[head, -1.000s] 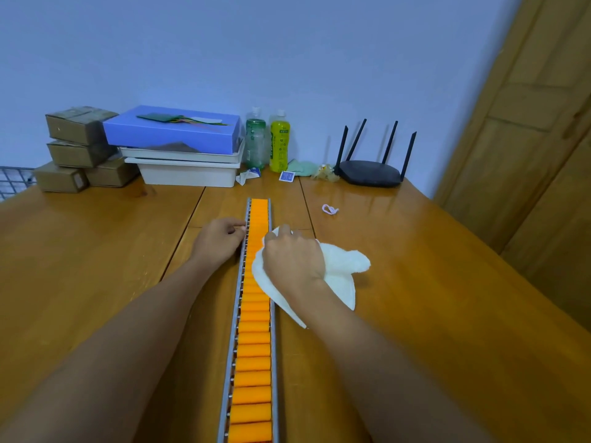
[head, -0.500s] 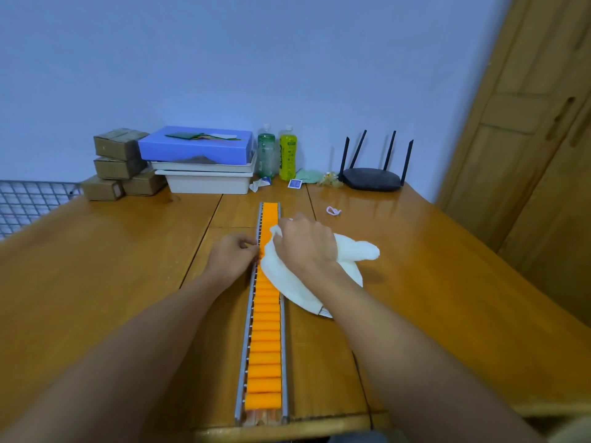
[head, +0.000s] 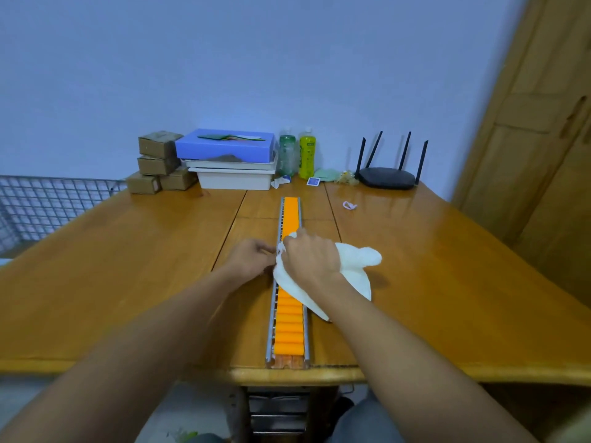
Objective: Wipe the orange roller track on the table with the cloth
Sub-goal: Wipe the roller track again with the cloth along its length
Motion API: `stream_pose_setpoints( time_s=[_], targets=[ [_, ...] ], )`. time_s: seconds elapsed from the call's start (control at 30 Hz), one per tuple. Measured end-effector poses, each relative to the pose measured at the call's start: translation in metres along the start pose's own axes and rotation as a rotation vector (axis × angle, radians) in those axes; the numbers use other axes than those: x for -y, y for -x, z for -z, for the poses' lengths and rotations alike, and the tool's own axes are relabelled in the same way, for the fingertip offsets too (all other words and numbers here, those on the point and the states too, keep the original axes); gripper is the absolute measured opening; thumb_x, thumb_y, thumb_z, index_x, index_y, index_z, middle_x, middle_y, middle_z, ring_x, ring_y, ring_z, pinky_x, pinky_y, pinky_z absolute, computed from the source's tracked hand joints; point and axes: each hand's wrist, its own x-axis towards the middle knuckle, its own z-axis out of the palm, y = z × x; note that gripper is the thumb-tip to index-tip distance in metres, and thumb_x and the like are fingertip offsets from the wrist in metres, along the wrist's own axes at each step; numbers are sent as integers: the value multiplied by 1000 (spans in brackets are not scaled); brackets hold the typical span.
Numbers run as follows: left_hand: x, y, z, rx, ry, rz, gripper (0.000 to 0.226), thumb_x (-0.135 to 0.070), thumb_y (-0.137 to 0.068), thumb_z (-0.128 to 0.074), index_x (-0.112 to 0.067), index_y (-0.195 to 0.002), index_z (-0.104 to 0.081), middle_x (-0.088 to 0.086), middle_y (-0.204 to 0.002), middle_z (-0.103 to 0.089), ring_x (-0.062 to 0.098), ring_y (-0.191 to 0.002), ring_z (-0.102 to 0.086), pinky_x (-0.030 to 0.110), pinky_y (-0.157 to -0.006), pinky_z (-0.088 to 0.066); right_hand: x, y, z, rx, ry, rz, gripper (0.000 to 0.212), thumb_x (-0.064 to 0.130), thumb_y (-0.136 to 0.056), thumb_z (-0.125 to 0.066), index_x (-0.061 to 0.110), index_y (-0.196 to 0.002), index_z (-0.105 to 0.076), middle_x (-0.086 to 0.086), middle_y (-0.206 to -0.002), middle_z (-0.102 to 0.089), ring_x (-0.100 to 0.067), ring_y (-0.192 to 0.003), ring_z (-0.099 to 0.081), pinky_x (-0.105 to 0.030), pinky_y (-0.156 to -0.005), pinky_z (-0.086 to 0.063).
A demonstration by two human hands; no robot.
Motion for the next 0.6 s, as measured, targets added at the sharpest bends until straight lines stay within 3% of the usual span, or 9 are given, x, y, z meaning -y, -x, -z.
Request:
stream_pose_setpoints(
  time_s=[0.17, 0.4, 0.5, 0.6],
  targets=[
    [-1, 9, -3, 1, 3, -18, 28, -23, -97, -67, -13, -124, -68, -3, -80, -64, 18, -81, -63, 27, -70, -45, -21, 23, 4, 5, 17, -59, 26, 27, -103, -46, 19, -117, -66, -5, -107, -62, -26, -91, -64, -32, -63, -39],
    [-7, 32, -2, 7, -16, -12, 14, -18, -99, -62, -16, -112, -67, -1, -81, -63, 13, -78, -59, 29, -69, -46, -32, 37, 25, -36, 23, -93, 25, 26, -102, -47, 21, -113, -68, -3, -104, -64, -24, -87, -65, -31, -60, -37],
    [-7, 46, 3, 18, -23, -5, 11, -14, -98, -61, -16, -104, -69, 6, -85, -70, 19, -81, -64, 38, -76, -55, -16, 36, 42, -70, -22, -76, 28, 29, -103, -45, 21, -117, -67, -5, -110, -64, -28, -92, -66, -32, -63, -36],
    [-7, 60, 8, 30, -34, -14, 17, -5, -96, -56, -10, -100, -72, 8, -80, -71, 20, -73, -64, 31, -66, -52, 6, 35, 56, -69, -43, -28, 28, 31, -102, -44, 20, -114, -67, -6, -108, -63, -30, -93, -65, -33, -64, -35]
  ],
)
